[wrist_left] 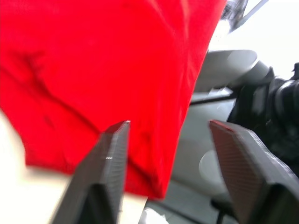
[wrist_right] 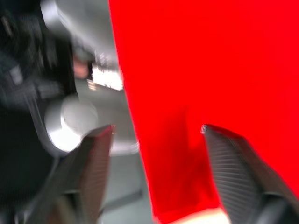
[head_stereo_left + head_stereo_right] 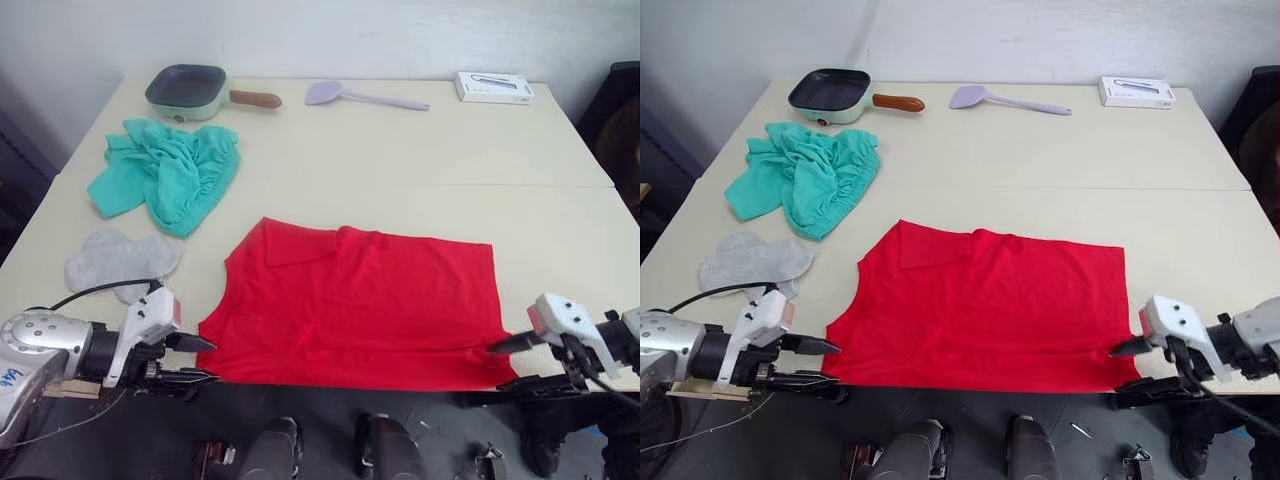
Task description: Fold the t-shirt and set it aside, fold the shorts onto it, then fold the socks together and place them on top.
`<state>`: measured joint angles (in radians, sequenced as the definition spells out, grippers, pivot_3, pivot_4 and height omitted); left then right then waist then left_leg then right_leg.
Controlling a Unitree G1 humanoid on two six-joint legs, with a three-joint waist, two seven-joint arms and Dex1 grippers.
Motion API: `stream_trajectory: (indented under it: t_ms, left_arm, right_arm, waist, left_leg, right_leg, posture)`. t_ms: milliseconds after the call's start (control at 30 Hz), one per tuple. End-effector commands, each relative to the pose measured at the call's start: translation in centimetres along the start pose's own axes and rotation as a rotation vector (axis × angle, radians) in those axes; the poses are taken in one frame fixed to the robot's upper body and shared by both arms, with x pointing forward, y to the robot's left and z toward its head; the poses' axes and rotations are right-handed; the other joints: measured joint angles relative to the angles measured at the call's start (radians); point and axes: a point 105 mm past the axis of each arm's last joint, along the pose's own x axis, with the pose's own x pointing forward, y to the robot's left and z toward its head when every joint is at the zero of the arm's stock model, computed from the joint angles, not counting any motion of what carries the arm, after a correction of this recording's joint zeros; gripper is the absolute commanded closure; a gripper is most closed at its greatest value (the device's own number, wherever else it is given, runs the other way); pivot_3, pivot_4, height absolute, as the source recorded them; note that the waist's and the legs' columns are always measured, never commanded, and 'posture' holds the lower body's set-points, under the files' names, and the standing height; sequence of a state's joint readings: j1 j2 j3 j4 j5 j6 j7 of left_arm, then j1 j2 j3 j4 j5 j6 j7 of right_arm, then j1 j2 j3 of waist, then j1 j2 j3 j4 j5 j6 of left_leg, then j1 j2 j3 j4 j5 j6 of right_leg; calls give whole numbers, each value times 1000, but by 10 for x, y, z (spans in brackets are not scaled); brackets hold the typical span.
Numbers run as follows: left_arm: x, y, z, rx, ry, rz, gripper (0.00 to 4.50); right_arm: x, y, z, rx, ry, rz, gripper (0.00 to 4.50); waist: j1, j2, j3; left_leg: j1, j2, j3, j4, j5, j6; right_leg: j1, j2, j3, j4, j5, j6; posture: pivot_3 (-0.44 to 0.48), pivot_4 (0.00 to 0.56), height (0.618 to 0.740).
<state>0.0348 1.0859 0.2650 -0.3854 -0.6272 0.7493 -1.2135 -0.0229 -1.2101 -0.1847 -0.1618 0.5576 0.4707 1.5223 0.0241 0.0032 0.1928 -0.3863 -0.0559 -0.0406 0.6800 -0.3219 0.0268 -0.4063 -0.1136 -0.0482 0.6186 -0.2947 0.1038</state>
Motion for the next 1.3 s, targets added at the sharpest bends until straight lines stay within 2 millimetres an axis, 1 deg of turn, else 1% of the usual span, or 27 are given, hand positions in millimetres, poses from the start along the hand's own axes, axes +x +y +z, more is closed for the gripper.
stream_trajectory:
  t_ms: [33,67,100,167,233,267,300,367,433,500,633,733,900,967,1033,1100,1133,1167,1267,1300]
  left_arm:
    - [-14,8,37,14,-115,8,456]
    - [-14,19,46,25,-144,47,143]
    - [-13,28,53,33,-159,82,13]
    - [-6,48,60,62,-158,149,13]
    - [6,69,66,104,-150,219,13]
    - [14,79,71,114,-159,238,13]
    - [20,85,75,118,-169,246,13]
    - [35,95,84,136,-185,245,13]
    - [54,104,90,189,-171,242,13]
    - [70,112,94,236,-152,244,13]
    - [99,124,110,232,-192,228,13]
    - [115,125,116,237,-202,196,13]
    - [138,123,123,266,-197,144,13]
    - [140,125,123,280,-186,153,13]
    - [134,130,120,305,-161,170,13]
    - [118,136,115,321,-135,191,13]
    - [106,137,107,322,-110,182,13]
    - [99,137,102,322,-92,174,13]
    - [83,132,87,326,-53,141,13]
    - [78,129,77,329,-28,127,13]
  right_arm:
    - [-11,-5,39,6,-137,-14,172]
    - [-11,-14,46,10,-168,-50,0]
    - [-10,-22,51,14,-189,-83,0]
    - [-7,-44,57,34,-218,-167,0]
    - [-2,-74,61,63,-237,-287,0]
    - [-1,-90,61,85,-244,-352,0]
    - [0,-102,62,105,-247,-400,0]
    - [0,-124,59,153,-246,-492,0]
    - [2,-140,54,189,-223,-559,0]
    - [1,-150,49,195,-192,-603,0]
    - [-2,-162,38,238,-163,-655,0]
    - [-5,-165,29,238,-131,-680,0]
    - [-9,-167,25,266,-151,-700,0]
    - [-11,-167,23,282,-155,-711,0]
    - [-11,-167,21,294,-158,-717,0]
    - [-11,-168,20,303,-160,-724,0]
    - [-11,-168,20,310,-164,-727,0]
    - [-11,-169,20,315,-167,-730,0]
    - [-10,-173,17,327,-165,-747,0]
    - [-10,-174,16,331,-161,-753,0]
  waist:
    - [0,0,0]
    - [0,1,0]
    - [1,1,0]
    - [0,0,0]
    - [-1,0,0]
    - [-1,0,0]
    - [-1,0,0]
    - [-1,0,0]
    - [0,0,0]
    - [1,0,0]
    - [-1,0,0]
    - [-2,0,0]
    - [-9,0,0]
    - [-11,0,0]
    - [-14,0,0]
    - [-22,0,0]
    - [-26,0,0]
    - [-30,0,0]
    - [-33,0,0]
    - [-31,0,0]
  left_leg:
    - [0,0,0,0,0,0]
    - [0,0,0,0,0,0]
    - [0,0,0,0,0,0]
    - [-1,-1,0,1,0,-1]
    - [0,-1,0,1,0,-1]
    - [-2,-2,2,1,1,0]
    - [-2,-2,2,1,2,-1]
    - [-5,-3,3,2,3,-1]
    - [-6,-3,3,2,3,-1]
    - [-8,-4,3,2,3,0]
    - [-8,-6,4,2,3,1]
    - [-8,-6,6,3,4,2]
    - [-7,-5,10,3,4,3]
    - [-7,-5,10,3,4,3]
    - [-7,-5,10,3,4,3]
    - [-6,-5,10,2,4,3]
    - [-6,-4,10,2,4,3]
    - [-6,-4,11,2,4,2]
    - [-5,-3,12,1,4,2]
    - [-5,-2,12,1,4,1]
  right_leg:
    - [0,0,0,0,0,0]
    - [0,0,0,0,0,0]
    - [0,0,0,1,0,0]
    - [-1,0,-1,1,0,0]
    - [-1,0,0,3,0,0]
    - [-4,1,0,3,0,1]
    - [-4,1,0,8,1,1]
    - [-8,1,0,9,1,1]
    - [-8,2,0,10,1,1]
    - [-9,3,-1,10,1,2]
    - [-10,5,-4,9,2,3]
    - [-10,5,-6,9,3,5]
    - [-10,5,-4,9,3,6]
    - [-10,5,-4,9,3,6]
    - [-10,5,-4,9,3,6]
    - [-10,5,-4,9,3,6]
    - [-10,5,-3,9,3,6]
    - [-10,4,-3,9,3,6]
    - [-11,4,-1,10,3,6]
    - [-11,4,-1,10,3,6]
  posture:
    - [0,150,740]
    - [0,150,740]
    - [0,150,740]
    - [0,150,740]
    - [0,150,740]
    - [0,150,740]
    - [0,150,740]
    - [0,150,740]
    - [0,150,740]
    - [0,150,740]
    - [0,150,740]
    - [0,150,740]
    - [0,150,740]
    - [0,150,740]
    - [0,150,740]
    - [0,150,740]
    - [0,150,740]
    - [0,150,740]
    - [0,150,740]
    - [0,150,740]
